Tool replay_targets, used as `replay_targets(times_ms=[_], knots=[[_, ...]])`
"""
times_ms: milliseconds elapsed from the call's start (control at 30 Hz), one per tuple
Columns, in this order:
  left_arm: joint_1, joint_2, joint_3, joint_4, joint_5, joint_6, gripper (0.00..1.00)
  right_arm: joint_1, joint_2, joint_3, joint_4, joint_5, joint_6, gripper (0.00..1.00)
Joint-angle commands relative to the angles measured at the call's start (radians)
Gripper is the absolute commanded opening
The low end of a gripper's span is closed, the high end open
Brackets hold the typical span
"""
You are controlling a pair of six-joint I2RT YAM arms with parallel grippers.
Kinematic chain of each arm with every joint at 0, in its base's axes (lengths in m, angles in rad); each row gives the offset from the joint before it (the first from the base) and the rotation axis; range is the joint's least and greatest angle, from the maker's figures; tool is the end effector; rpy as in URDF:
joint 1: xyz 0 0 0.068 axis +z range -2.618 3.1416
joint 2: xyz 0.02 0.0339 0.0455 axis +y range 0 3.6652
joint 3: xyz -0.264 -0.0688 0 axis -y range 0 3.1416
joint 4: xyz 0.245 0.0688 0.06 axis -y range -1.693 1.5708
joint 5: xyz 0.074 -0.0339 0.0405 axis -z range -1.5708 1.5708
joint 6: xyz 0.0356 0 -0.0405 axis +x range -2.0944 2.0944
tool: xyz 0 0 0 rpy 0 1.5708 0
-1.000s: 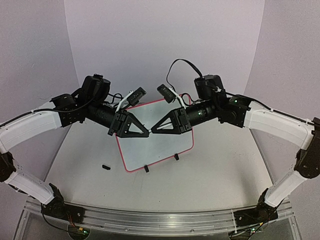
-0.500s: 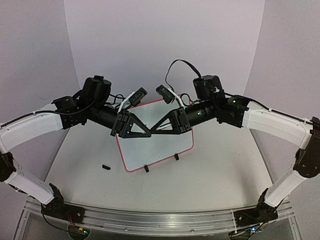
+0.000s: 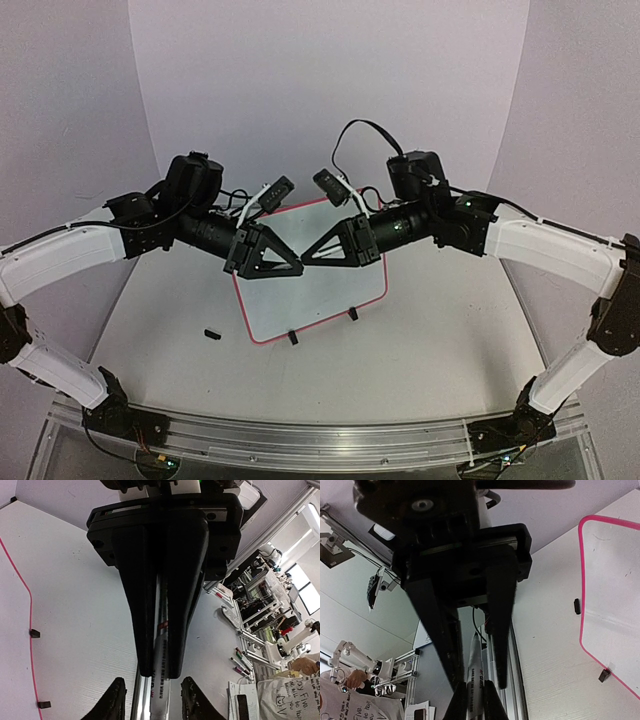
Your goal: Write a sentence on the whiteboard
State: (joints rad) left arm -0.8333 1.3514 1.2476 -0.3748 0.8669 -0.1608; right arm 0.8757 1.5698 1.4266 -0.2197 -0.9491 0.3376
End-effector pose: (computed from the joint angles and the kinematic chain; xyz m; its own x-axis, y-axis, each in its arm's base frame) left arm 0.1807 -0.2392 0.3608 -0.4552 0.3470 -0.8200 0.8724 -0.0102 -0.4887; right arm 0.2079 0.2945 0.3683 -0.5239 -0.3270 -0.7865 -0.8060 -0.1084 0.5819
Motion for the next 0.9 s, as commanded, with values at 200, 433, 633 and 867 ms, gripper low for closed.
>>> replay_targets(times_ms=[200,433,633,867], knots=[[0.055,-0.162,0.098,-0.227,-0.315,0.149,0.87,-0.027,-0.173,-0.105,0.056,0.334,-0.055,0.0],[0.228,-0.229,0.094,-0.302,-0.452,0.244,0.9,0.055,-0.182,-0.164,0.147,0.55,-0.077,0.0],[0.253,-0.226,0.03,-0.32,-0.59,0.281,0.86,0.081,-0.143,-0.213,0.314,0.615,-0.031,0.0],[0.342,-0.2,-0.055,-0.276,-0.539,0.287,0.69,0.094,-0.063,-0.192,0.392,0.618,-0.013,0.0]])
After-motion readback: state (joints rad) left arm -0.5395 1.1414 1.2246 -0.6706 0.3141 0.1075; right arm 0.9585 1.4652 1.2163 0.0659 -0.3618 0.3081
